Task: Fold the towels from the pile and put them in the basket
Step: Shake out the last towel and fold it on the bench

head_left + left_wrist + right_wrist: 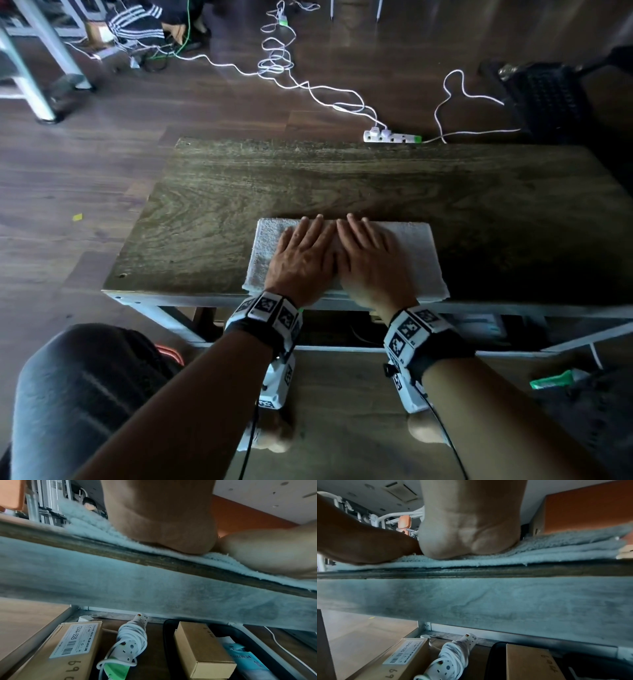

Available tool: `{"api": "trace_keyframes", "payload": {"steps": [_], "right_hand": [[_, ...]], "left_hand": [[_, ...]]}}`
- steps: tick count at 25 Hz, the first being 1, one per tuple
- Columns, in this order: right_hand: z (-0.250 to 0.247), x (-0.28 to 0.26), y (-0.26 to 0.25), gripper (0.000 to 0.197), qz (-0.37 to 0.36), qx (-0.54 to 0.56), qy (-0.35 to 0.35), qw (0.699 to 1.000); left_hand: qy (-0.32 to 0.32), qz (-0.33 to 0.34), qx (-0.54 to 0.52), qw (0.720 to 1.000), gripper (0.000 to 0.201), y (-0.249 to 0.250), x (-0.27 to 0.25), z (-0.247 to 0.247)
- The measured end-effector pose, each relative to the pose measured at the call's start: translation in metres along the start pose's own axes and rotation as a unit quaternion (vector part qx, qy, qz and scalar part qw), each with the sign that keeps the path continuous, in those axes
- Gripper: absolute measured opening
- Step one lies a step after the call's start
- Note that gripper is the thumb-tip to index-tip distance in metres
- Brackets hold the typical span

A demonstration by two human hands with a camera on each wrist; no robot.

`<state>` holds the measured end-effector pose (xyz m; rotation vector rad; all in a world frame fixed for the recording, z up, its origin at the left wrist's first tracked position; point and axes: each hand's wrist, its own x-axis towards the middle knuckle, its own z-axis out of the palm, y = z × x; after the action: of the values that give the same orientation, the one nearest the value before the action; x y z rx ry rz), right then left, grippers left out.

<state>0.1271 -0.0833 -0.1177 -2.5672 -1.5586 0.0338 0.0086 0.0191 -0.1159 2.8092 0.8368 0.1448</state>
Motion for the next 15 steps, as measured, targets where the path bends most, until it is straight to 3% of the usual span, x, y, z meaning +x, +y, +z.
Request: {"api": "trace_keyframes", "payload": {"steps": [7, 15], "right_hand": [[-0.001, -0.004, 0.006, 0.063, 0.029, 0.004, 0.006, 1.000], [-0.005, -0.027, 0.054, 0.073, 0.047, -0.038, 0.023, 0.998]], "left_hand": [[-0.003, -0.027, -0.005, 1.000, 0.061, -0.010, -0.004, -0.003], [0.007, -0.055, 0.002, 0.998, 0.070, -0.024, -0.010, -0.007]]}}
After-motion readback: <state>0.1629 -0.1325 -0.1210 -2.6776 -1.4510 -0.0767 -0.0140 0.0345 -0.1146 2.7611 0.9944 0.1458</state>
